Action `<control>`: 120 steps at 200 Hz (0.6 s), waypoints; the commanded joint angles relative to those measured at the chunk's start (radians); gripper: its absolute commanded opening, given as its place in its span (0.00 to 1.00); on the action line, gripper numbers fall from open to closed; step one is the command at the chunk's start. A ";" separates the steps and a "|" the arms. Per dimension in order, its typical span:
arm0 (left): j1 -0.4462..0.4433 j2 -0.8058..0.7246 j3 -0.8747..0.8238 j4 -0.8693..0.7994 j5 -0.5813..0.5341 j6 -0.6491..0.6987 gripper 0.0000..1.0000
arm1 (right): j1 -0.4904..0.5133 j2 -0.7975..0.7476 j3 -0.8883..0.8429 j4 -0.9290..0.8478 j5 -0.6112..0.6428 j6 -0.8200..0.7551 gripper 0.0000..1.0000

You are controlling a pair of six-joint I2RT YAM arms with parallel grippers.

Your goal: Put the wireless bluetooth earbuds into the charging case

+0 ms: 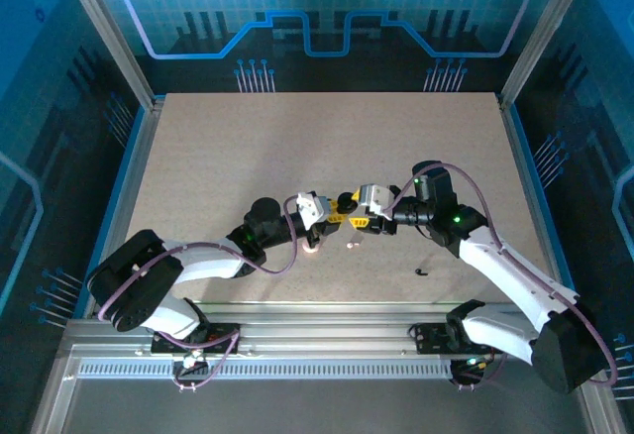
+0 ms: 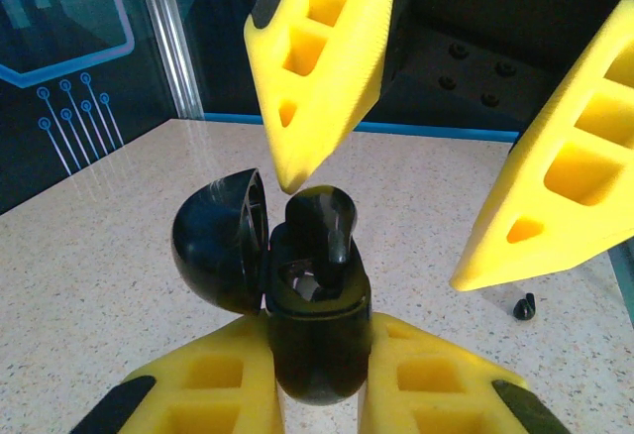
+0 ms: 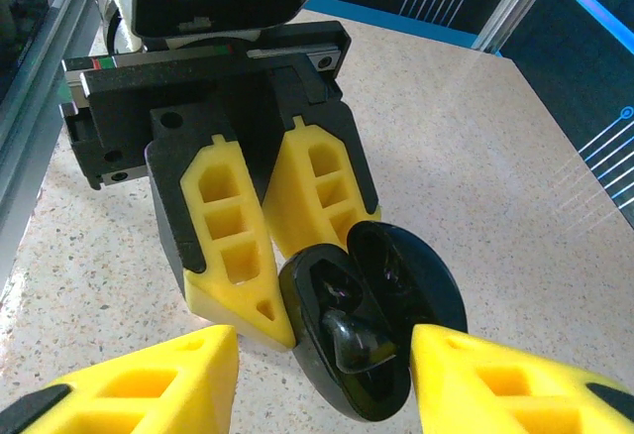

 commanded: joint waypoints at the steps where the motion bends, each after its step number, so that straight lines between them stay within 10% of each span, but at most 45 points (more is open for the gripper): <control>1: -0.006 -0.032 0.016 0.036 0.022 0.010 0.10 | -0.014 0.000 0.035 -0.028 -0.014 -0.005 0.50; 120: -0.007 -0.041 0.004 0.038 -0.005 0.024 0.10 | -0.006 -0.049 0.001 -0.070 -0.042 0.005 0.44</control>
